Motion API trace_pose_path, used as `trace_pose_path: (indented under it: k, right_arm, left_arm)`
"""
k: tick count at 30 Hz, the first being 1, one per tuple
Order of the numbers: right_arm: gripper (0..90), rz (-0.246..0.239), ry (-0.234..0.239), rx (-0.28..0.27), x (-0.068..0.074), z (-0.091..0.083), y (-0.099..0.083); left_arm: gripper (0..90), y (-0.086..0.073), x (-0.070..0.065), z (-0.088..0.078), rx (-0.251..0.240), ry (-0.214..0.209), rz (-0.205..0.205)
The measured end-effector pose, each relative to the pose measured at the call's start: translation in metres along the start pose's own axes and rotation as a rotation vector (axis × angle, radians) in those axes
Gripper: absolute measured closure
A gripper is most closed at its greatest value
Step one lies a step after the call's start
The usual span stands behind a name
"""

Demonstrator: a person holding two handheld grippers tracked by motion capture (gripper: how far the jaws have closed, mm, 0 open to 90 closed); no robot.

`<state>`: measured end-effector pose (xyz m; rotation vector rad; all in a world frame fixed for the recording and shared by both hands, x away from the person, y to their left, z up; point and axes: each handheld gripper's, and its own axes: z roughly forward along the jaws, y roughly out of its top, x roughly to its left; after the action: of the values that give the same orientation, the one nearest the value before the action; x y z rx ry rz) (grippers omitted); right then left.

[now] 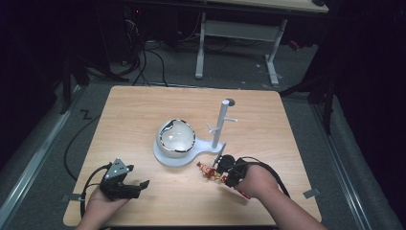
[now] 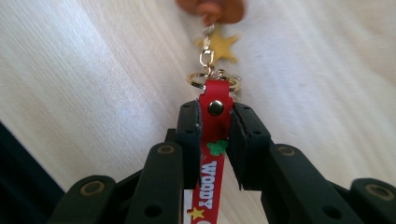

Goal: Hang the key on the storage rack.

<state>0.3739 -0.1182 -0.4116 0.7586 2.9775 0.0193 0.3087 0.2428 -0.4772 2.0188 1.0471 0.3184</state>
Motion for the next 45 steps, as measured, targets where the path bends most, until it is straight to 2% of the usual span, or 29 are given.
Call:
trace_pose_path:
  k: [2, 3, 5, 6, 9, 18, 19, 36, 45]
  right_arm:
    - [74.6, 0.003, -0.002, -0.005, -0.004, -0.013, 0.000]
    - [74.7, 0.012, -0.006, -0.024, -0.007, -0.026, 0.001]
    - [74.7, 0.011, -0.006, -0.020, -0.008, -0.030, 0.001]
    - [74.8, 0.002, -0.013, -0.008, -0.009, -0.038, 0.002]
    - [74.8, 0.005, -0.022, -0.019, -0.012, -0.056, 0.003]
    - [74.7, 0.039, -0.041, -0.054, -0.024, -0.085, 0.000]
    - [74.8, 0.046, -0.056, -0.062, -0.027, -0.093, -0.001]
    - [74.8, 0.117, -0.135, -0.147, -0.054, -0.144, -0.004]
    - [74.8, 0.153, -0.191, -0.161, -0.077, -0.163, 0.001]
  left_arm:
    - [15.9, 0.000, 0.000, 0.000, 0.003, -0.003, -0.003]
    - [16.2, 0.000, -0.001, 0.001, 0.003, -0.006, 0.000]
    - [16.5, 0.000, -0.001, 0.001, 0.006, -0.008, 0.003]
    - [16.5, 0.000, -0.001, 0.001, 0.006, -0.008, 0.004]
    - [16.7, 0.000, 0.000, 0.002, 0.006, -0.009, 0.005]
    - [16.7, 0.000, -0.001, 0.000, 0.000, -0.012, 0.005]
    - [16.7, 0.000, -0.001, 0.000, -0.003, -0.016, 0.007]
    - [16.7, 0.001, -0.001, 0.001, -0.009, -0.033, 0.010]
    - [16.7, -0.001, 0.001, -0.003, -0.015, -0.029, 0.000]
